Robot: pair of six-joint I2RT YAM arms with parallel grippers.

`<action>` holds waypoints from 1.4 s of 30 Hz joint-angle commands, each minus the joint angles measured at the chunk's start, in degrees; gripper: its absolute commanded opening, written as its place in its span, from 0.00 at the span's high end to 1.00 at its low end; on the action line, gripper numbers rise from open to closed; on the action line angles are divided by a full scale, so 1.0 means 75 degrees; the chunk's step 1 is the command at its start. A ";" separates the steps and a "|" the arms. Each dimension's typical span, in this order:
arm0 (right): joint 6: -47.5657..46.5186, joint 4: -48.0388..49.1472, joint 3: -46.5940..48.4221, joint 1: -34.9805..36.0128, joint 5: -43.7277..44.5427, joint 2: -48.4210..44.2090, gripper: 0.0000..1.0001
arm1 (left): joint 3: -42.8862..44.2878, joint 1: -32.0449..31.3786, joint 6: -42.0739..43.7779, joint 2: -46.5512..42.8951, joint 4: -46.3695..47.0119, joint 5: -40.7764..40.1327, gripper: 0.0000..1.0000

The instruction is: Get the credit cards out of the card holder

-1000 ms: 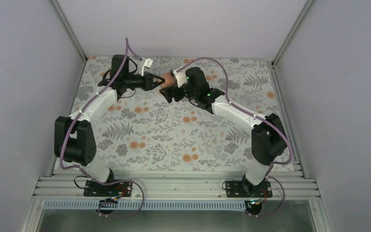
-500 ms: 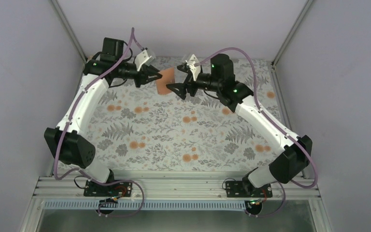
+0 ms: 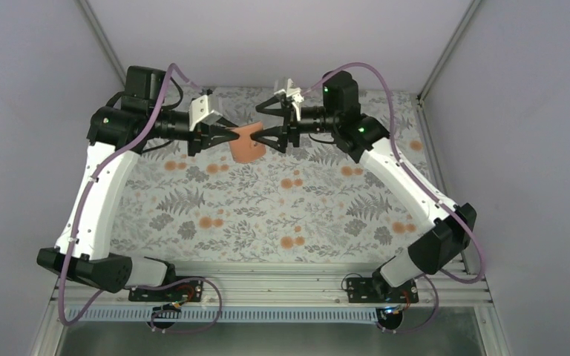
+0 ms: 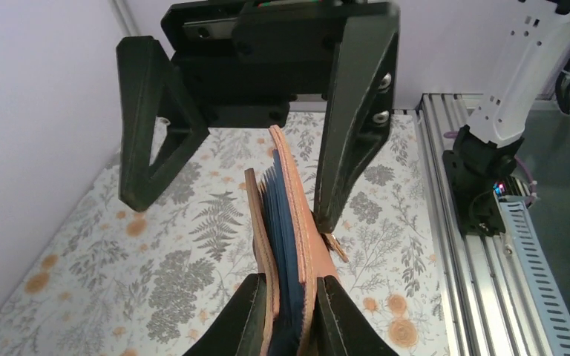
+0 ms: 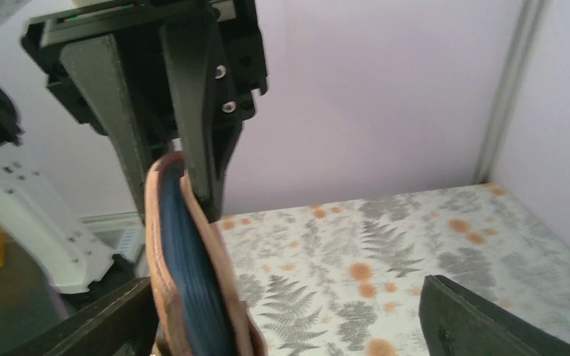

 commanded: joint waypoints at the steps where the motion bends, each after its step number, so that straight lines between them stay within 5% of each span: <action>1: 0.0107 -0.0242 0.0218 0.0033 -0.1282 0.0262 0.23 | -0.0305 -0.0034 -0.0055 -0.0195 0.0124 0.0393 0.98; 7: -0.0211 -0.0402 0.0095 0.0254 -0.1913 0.0274 0.89 | -0.0770 -0.0049 -0.0111 -0.0487 0.0334 0.0380 0.98; 10: -0.0244 -0.0375 -0.0027 0.0263 -0.1706 0.0179 0.96 | -0.0694 -0.0055 -0.0361 -0.0509 0.0442 0.0373 0.97; 15: 0.0129 0.0134 -0.0295 0.0263 -0.1035 -0.0357 0.96 | -0.0900 0.0008 -0.0648 -0.0687 0.0659 0.0683 0.11; 18: 0.0314 0.0349 -0.0309 0.0273 -0.0933 -0.0598 0.96 | -0.1332 0.0061 -0.0820 -0.0798 0.0848 0.0682 0.07; 24: 0.0439 0.0741 -0.0551 0.0466 -0.0600 -0.0953 0.96 | -0.2263 0.0141 -0.1124 -0.0709 0.1469 0.1765 0.15; 32: 0.0409 0.0730 -0.0510 0.0696 -0.0473 -0.0688 0.96 | -0.2211 0.0139 -0.1163 -0.0713 0.1436 0.2088 0.94; 34: 0.0328 0.0533 -0.0394 0.0703 -0.0151 -0.0690 0.96 | -0.2201 0.0146 -0.1318 -0.0694 0.1500 0.1805 0.97; 35: 0.0457 0.0492 -0.0367 0.0691 0.0319 -0.0721 0.94 | -0.2204 0.0159 -0.1479 -0.0697 0.1604 0.1601 0.98; 38: 0.1264 0.0480 -0.0483 0.0685 0.3099 -0.0992 0.64 | -0.2391 0.0221 -0.2680 -0.0796 0.2407 0.0531 0.98; 42: 0.2410 -0.0059 -0.0564 0.0701 0.6366 -0.1146 0.58 | -0.2599 0.0245 -0.3997 -0.0803 0.3322 -0.1467 0.98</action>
